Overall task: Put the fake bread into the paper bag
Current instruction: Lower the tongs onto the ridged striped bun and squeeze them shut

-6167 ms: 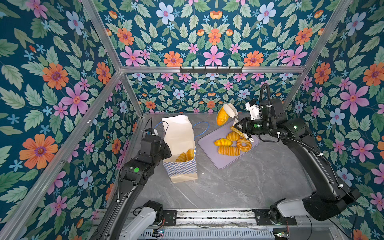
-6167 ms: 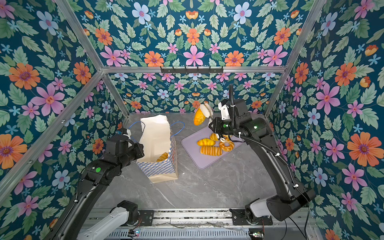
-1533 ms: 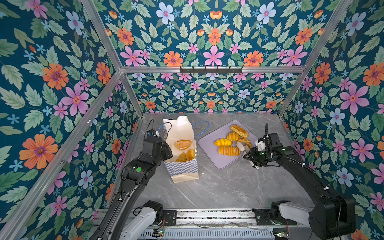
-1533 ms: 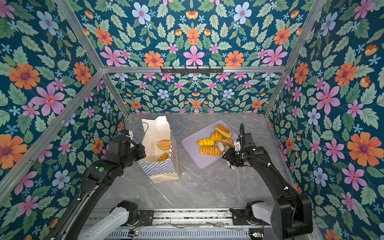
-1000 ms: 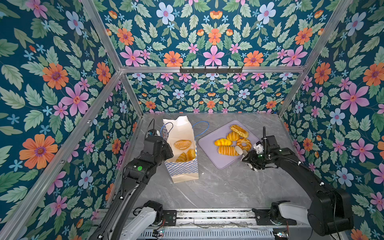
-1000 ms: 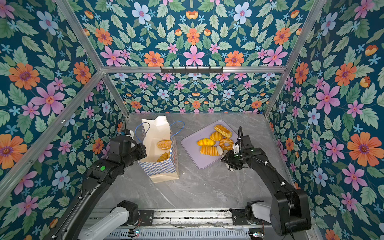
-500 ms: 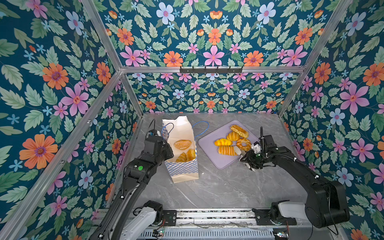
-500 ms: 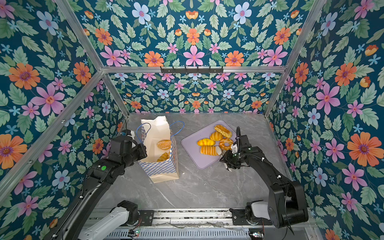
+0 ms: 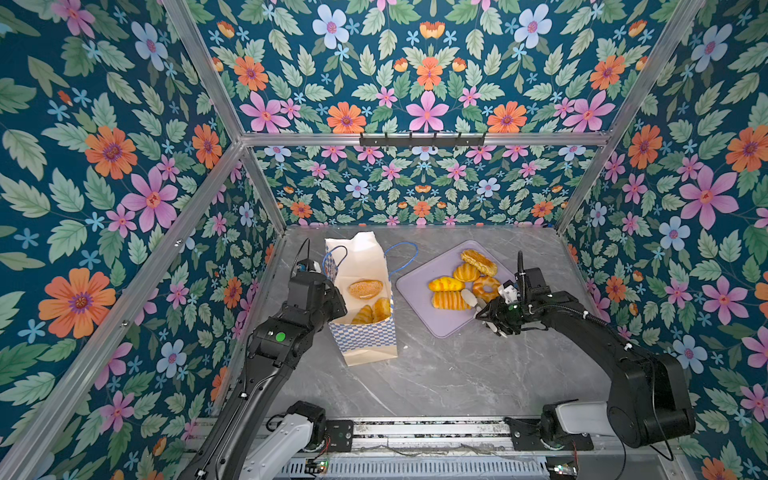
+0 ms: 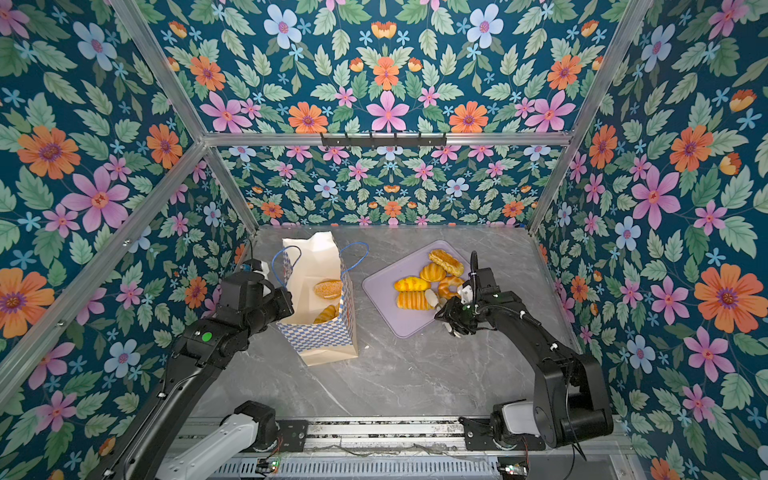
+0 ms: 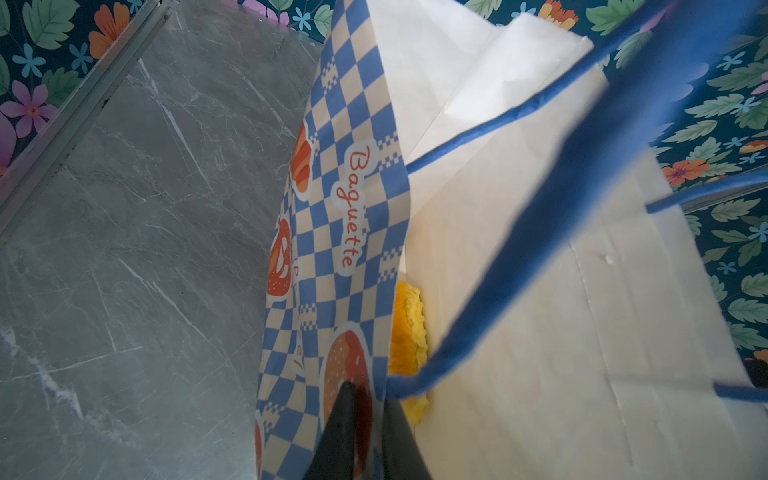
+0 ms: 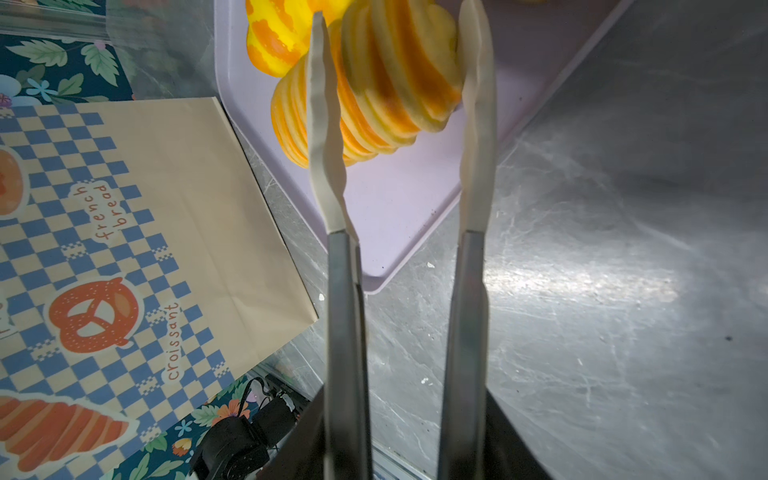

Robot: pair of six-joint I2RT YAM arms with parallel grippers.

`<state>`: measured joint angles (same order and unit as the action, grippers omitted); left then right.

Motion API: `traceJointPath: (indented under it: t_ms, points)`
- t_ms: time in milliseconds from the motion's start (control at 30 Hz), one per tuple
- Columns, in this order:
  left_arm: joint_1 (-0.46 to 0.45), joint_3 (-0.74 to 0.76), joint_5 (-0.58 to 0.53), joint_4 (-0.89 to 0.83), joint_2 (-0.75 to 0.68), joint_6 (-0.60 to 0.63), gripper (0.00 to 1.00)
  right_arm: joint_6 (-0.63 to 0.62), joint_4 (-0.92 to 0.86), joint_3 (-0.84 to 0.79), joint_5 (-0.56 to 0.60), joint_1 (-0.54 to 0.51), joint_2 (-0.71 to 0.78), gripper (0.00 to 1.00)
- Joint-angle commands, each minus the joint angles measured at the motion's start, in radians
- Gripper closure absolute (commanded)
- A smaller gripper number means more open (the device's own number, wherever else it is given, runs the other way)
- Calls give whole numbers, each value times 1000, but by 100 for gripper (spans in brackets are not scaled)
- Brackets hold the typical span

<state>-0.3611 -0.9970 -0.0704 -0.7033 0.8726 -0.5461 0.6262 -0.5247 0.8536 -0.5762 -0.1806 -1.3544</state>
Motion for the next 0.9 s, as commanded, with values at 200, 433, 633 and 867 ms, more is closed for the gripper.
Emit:
traceJointPath:
  t_ms: [200, 433, 633, 867]
  points:
    - [1, -3, -5, 10, -1, 2, 86, 8, 58, 11, -37, -1, -54, 55]
    - [1, -2, -13, 3, -11, 0, 86, 3, 61, 15, -40, -1, -77, 55]
    - [1, -7, -14, 3, -6, 1, 87, 10, 63, 24, -47, -1, -60, 67]
    - [1, -11, -13, 5, -3, 2, 86, 17, 39, 25, -34, 0, -9, 75]
